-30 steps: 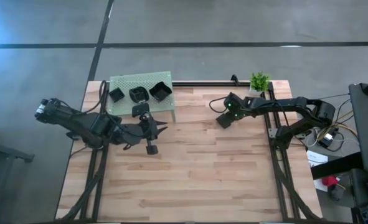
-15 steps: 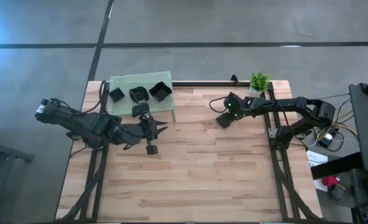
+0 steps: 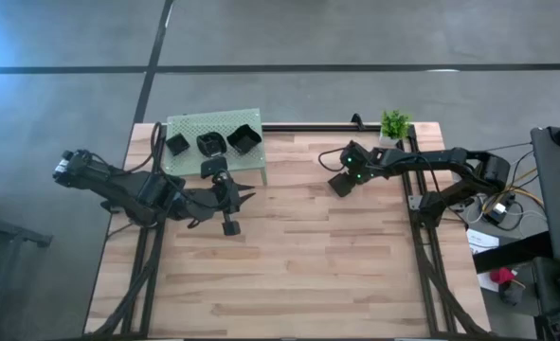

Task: Pick & Place Mini shaped plates
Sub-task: Stack the black square shaped plate on top of the square shaped plate on the shelf

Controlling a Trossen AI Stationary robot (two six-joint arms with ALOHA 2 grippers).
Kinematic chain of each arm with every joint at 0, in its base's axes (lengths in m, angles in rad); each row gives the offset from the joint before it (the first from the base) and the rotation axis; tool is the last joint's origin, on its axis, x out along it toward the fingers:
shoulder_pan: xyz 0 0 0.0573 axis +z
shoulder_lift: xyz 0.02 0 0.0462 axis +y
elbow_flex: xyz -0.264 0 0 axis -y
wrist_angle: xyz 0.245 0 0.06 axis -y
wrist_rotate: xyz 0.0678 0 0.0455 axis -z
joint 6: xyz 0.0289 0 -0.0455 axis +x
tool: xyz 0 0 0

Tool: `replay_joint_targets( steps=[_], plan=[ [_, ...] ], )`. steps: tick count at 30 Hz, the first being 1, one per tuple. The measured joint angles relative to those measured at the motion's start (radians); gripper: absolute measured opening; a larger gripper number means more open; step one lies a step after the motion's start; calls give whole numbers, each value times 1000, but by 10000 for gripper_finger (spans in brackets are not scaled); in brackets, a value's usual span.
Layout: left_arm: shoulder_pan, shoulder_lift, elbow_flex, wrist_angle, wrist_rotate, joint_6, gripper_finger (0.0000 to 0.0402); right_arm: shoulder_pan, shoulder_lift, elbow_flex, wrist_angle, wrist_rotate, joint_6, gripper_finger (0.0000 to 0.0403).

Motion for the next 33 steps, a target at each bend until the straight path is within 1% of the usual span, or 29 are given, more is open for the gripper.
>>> replay_joint_targets(
  steps=[12,23,33],
  plan=[
    [0,0,0,0,0,-3,58,0,0,-11,4,0,-7,102],
    [0,0,0,0,0,-5,58,0,0,-13,6,-2,-7,91],
    [0,0,0,0,0,-5,58,0,0,-30,19,-2,-7,97]
  ],
)
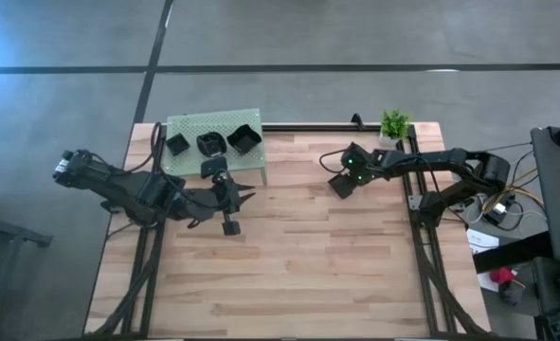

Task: Pick & Place Mini shaped plates
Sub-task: Stack the black square shaped plate on top of the square shaped plate on the shelf

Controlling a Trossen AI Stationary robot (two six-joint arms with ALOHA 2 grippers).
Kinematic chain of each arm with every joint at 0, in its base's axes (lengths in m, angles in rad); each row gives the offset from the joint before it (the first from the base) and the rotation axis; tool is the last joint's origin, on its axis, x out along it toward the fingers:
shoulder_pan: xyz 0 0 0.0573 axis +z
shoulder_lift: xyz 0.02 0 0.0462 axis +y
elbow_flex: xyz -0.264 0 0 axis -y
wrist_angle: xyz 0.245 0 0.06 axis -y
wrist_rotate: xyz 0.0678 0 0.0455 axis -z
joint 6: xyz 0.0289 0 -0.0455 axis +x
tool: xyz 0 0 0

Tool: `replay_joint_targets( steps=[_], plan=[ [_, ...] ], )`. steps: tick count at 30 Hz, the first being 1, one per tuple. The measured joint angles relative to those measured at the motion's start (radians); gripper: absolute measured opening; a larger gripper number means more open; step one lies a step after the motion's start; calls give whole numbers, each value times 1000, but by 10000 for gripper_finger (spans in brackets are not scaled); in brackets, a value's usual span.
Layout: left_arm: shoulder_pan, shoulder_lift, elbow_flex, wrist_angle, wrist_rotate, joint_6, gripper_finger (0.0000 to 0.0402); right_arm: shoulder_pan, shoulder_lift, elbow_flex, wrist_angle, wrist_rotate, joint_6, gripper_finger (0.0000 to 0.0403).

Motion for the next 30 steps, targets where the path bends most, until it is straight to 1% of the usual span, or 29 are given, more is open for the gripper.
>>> replay_joint_targets(
  steps=[9,13,18,30],
  plan=[
    [0,0,0,0,0,0,58,0,0,-7,40,-5,-43,77],
    [0,0,0,0,0,0,58,0,0,-3,41,-8,-55,55],
    [0,0,0,0,0,0,58,-1,0,-3,41,-8,-89,15],
    [0,0,0,0,0,0,58,0,-3,24,41,3,-136,8]
  ],
)
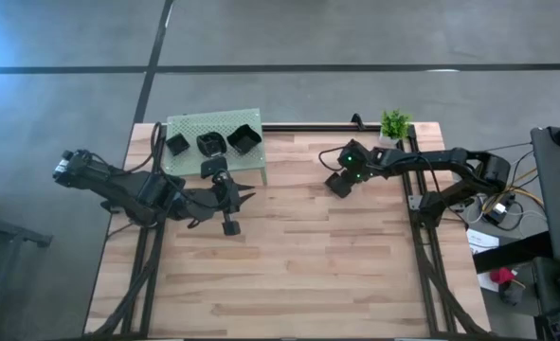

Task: Pick & Place Mini shaped plates
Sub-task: Stack the black square shaped plate on top of the square shaped plate on the shelf

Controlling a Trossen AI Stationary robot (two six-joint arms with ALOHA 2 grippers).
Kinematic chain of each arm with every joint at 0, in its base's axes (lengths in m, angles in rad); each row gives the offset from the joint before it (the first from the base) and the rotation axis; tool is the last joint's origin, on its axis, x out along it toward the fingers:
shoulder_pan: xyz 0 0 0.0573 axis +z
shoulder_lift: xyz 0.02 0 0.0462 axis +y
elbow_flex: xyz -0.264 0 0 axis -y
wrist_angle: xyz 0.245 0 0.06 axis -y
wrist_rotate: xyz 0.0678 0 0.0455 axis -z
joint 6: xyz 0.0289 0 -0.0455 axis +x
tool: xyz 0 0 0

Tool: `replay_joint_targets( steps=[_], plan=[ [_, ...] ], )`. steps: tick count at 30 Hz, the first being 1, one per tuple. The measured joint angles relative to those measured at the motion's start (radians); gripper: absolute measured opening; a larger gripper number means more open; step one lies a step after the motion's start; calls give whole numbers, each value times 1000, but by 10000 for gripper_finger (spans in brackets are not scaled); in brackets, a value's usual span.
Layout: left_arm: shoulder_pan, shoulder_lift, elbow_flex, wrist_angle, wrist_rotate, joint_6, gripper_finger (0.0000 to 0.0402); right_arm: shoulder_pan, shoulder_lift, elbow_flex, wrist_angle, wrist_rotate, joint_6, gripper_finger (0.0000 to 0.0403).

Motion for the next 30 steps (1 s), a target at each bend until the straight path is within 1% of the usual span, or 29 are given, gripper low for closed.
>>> replay_joint_targets(
  steps=[7,14,21,25,30],
  plan=[
    [0,0,0,0,0,0,58,0,-23,17,-1,3,-20,8],
    [0,0,0,0,0,0,58,36,-95,22,-1,4,-22,8],
    [0,0,0,0,0,-6,58,109,-195,22,-1,95,-26,8],
    [0,2,-2,0,0,-12,58,149,-250,21,-3,105,-25,8],
    [0,3,-18,10,0,-13,58,160,-268,9,-10,107,1,8]
  ],
)
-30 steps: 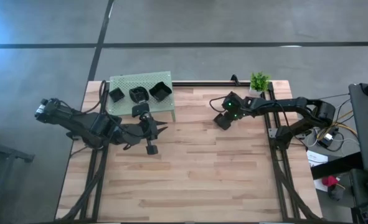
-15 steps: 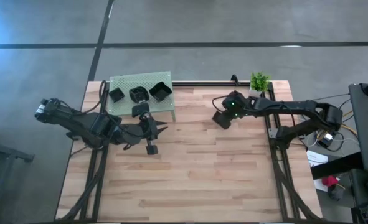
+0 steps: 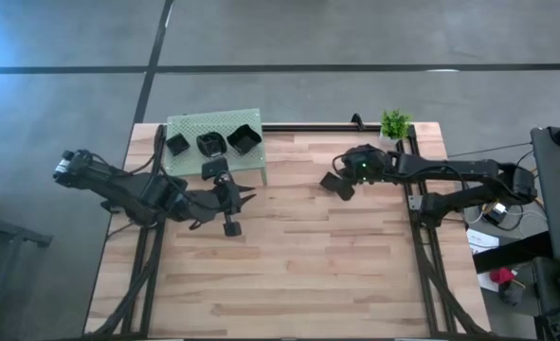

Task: Pick & Place Mini shaped plates
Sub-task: Stack the black square shaped plate on top of the square shaped plate on the shelf

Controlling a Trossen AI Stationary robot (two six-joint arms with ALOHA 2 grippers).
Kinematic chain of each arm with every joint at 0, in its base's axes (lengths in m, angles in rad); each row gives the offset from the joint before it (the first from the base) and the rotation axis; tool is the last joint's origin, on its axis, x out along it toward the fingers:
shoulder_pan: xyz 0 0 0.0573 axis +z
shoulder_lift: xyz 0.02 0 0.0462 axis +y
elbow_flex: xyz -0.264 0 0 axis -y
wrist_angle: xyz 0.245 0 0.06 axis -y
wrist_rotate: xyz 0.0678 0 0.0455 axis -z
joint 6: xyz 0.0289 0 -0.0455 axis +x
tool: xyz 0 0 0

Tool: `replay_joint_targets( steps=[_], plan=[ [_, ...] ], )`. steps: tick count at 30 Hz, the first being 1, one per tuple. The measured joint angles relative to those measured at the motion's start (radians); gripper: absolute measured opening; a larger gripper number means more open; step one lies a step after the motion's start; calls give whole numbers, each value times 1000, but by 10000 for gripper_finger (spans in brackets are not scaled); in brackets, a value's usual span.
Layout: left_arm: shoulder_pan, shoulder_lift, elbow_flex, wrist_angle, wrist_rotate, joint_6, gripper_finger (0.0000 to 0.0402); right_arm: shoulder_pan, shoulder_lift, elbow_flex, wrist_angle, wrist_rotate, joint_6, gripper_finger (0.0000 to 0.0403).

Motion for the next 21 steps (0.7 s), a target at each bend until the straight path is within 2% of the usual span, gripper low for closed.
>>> replay_joint_targets(
  steps=[8,13,21],
  plan=[
    [0,1,-12,10,1,0,58,-5,70,-15,5,77,15,8],
    [0,1,-12,14,1,1,58,-5,114,-15,30,75,23,11],
    [0,1,-12,13,1,1,58,-16,173,-3,39,73,21,72]
  ],
)
